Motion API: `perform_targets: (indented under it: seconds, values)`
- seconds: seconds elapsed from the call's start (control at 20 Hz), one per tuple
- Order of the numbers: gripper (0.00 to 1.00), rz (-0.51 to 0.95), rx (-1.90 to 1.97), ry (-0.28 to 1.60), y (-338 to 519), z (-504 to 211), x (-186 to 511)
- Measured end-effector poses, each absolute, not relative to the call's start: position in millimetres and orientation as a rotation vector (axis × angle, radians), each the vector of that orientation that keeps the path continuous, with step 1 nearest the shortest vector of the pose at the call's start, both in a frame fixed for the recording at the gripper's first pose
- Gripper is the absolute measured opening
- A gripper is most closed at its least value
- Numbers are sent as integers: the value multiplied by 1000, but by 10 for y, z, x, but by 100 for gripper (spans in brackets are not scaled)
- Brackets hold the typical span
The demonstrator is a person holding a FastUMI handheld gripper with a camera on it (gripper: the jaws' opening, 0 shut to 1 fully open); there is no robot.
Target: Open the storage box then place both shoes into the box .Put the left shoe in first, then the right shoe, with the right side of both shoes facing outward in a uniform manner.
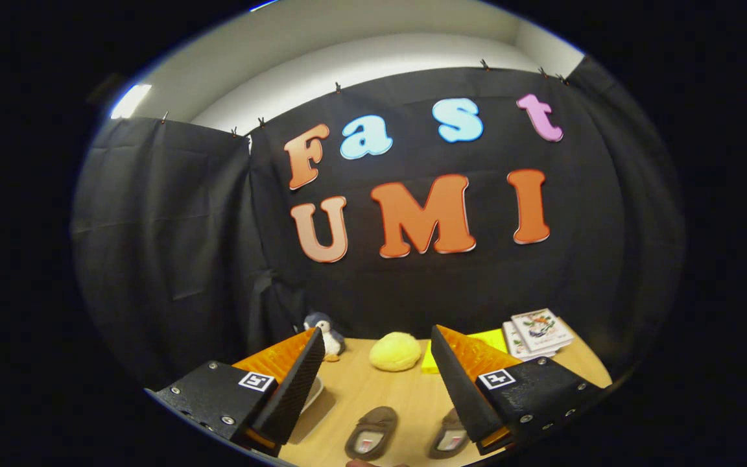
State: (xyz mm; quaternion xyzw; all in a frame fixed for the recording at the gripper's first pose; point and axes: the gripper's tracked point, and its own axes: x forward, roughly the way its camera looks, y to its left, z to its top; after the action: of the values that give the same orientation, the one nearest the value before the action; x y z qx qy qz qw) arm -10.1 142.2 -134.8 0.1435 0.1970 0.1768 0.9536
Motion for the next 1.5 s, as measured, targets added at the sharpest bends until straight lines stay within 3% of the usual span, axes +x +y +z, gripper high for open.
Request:
perform_targets:
  seconds: [1.0, 1.5]
  values:
    - [98, 826, 648, 1084, 3344, -3196, -775]
    - [96, 897, 927, 1303, 3804, -3837, -941]
